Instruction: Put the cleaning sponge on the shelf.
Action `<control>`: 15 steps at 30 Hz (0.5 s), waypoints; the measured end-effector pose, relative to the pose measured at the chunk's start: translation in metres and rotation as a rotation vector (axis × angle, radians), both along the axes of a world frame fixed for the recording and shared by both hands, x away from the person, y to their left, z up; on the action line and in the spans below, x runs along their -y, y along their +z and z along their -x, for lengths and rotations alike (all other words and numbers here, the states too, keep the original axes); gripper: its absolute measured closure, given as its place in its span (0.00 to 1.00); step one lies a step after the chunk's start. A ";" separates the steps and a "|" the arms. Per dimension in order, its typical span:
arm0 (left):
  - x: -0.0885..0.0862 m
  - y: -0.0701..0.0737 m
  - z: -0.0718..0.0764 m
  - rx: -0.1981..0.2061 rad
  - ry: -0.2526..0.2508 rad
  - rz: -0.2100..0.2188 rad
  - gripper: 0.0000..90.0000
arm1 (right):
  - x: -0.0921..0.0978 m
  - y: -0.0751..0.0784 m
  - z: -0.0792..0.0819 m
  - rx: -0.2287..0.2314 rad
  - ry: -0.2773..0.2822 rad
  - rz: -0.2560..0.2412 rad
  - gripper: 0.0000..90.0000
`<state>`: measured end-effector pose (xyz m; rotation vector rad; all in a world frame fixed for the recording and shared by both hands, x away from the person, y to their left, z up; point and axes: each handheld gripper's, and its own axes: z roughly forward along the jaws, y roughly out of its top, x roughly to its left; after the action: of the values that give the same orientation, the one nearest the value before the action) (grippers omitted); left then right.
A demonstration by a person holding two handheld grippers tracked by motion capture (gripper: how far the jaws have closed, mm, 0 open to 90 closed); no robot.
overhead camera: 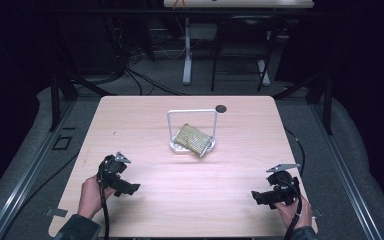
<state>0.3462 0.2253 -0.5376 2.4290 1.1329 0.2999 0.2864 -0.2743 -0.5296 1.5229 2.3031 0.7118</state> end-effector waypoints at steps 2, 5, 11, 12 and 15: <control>-0.001 -0.001 -0.001 0.004 -0.003 0.009 0.00 | 0.000 0.000 0.000 0.000 0.000 0.004 0.00; -0.001 -0.001 -0.001 0.002 -0.012 0.019 0.00 | 0.001 -0.001 0.000 0.002 -0.007 0.000 0.00; -0.001 -0.004 -0.003 -0.017 -0.024 0.017 0.00 | -0.004 -0.005 -0.005 -0.017 0.011 0.009 0.00; -0.001 -0.004 -0.003 -0.014 -0.024 0.015 0.00 | -0.004 -0.005 -0.005 -0.017 0.011 0.009 0.00; -0.004 -0.004 -0.003 -0.016 -0.013 0.024 0.00 | -0.004 -0.006 -0.008 -0.023 0.018 0.022 0.00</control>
<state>0.3492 0.2296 -0.5420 2.4208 1.1206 0.2618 0.2943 -0.2702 -0.5359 1.5100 2.3364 0.6755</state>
